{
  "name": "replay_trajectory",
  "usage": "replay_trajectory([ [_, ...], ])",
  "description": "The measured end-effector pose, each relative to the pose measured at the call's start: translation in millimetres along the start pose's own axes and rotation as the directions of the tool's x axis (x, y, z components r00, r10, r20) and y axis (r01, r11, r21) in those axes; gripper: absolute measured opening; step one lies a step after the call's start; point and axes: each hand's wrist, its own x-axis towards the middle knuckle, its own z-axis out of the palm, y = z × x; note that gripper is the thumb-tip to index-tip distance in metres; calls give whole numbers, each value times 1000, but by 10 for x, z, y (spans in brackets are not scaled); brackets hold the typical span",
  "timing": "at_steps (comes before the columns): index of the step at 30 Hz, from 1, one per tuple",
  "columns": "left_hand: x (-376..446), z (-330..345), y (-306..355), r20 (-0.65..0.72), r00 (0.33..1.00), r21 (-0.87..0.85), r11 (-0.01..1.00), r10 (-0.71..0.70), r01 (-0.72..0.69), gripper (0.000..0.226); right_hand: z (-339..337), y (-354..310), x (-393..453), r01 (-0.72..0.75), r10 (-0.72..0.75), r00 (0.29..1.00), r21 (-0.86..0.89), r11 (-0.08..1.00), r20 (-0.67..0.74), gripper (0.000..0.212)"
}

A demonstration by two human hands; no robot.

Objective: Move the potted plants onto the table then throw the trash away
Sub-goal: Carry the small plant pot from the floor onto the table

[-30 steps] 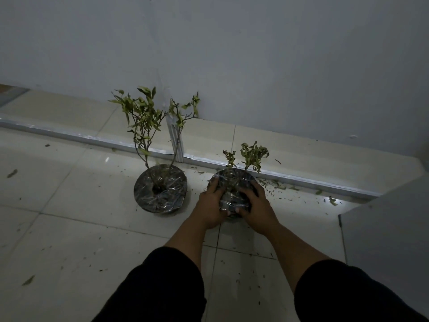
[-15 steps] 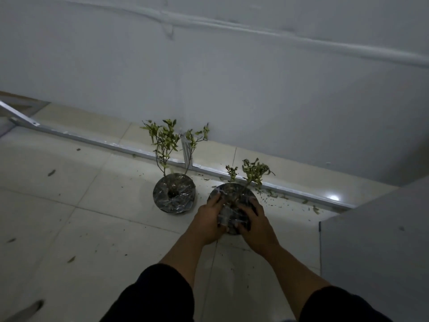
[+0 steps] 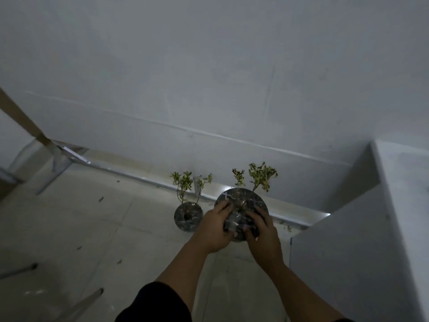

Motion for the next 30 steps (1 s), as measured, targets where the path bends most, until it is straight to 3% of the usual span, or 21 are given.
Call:
replay_trajectory([
  [3,-73,-506,578,-49,997,38,997,65,-63,77,-477,-498,29,8,-7,995,6,1000,-102,37],
  [7,-174,-1097,1267,-130,984,75,991,123,-114,78,-1133,-1065,147,76,-79,987,-29,997,-137,37],
  [15,-383,-1933,2341,-328,898,31,954,292,-299,76,-2449,-1872,279,244,-248,949,-41,969,-195,35],
  [22,-527,-2101,2758,-377,836,31,907,399,-420,67,-2987,-2166,80,274,-268,932,-10,962,-244,36],
  [30,-629,-1758,3065,-294,844,22,887,448,-462,65,-3259,-1820,-326,268,-260,919,-13,963,-296,44],
])
